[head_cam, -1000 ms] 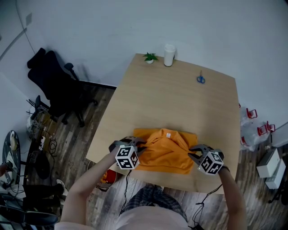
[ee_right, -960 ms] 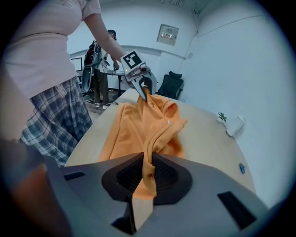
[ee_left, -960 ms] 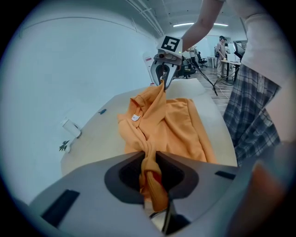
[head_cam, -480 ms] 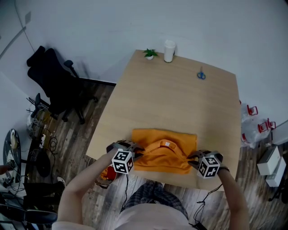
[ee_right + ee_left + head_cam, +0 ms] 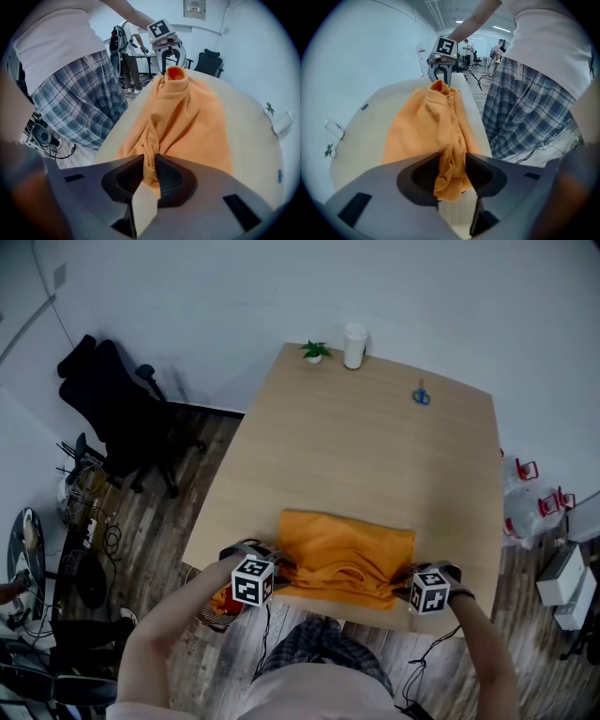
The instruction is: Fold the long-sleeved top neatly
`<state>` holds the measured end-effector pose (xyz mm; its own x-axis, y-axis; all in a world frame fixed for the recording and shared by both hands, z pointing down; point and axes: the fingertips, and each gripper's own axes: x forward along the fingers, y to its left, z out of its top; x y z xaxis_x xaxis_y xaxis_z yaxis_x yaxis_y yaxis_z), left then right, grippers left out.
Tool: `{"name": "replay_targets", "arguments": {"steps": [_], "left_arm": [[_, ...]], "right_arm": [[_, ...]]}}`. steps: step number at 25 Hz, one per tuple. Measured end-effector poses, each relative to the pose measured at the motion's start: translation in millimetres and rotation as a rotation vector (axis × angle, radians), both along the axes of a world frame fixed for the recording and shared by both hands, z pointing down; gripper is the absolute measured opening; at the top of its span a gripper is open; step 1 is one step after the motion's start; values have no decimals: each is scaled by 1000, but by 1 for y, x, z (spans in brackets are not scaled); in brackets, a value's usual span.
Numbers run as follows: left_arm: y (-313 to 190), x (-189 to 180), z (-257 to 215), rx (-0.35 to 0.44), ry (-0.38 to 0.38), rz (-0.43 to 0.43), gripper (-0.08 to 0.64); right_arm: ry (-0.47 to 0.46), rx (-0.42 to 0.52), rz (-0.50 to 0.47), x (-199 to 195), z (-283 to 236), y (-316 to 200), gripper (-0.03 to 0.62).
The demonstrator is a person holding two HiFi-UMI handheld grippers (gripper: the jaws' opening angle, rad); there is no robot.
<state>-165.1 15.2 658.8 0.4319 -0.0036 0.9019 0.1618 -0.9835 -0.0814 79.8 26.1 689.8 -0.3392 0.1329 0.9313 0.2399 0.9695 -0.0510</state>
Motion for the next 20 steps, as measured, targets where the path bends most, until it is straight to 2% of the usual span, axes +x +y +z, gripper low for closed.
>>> {"name": "replay_targets", "arguments": {"steps": [3,8,10,12,15,18,20], "left_arm": [[8,-5,7,-49,-16,-16,195],[12,-5,8,-74,-12,-31,216],[8,-3,-5,-91,37,-80,216],[-2,3,-25,-95,109,-136,216],[-24,20,-49,-68,201,-196,210],[-38,41,-51,-50,236,-222,172],[-34,52,-42,-68,229,-218,166]], "right_arm": [[45,-61,0,0,7,12,137],[42,-80,38,0,4,17,155],[-6,-72,90,-4,-7,13,158],[-94,-53,173,-12,-25,1,152],[-209,-5,286,-22,-47,-23,109],[-236,26,329,-34,-46,-33,87],[-243,18,331,-45,-41,-28,87]]}}
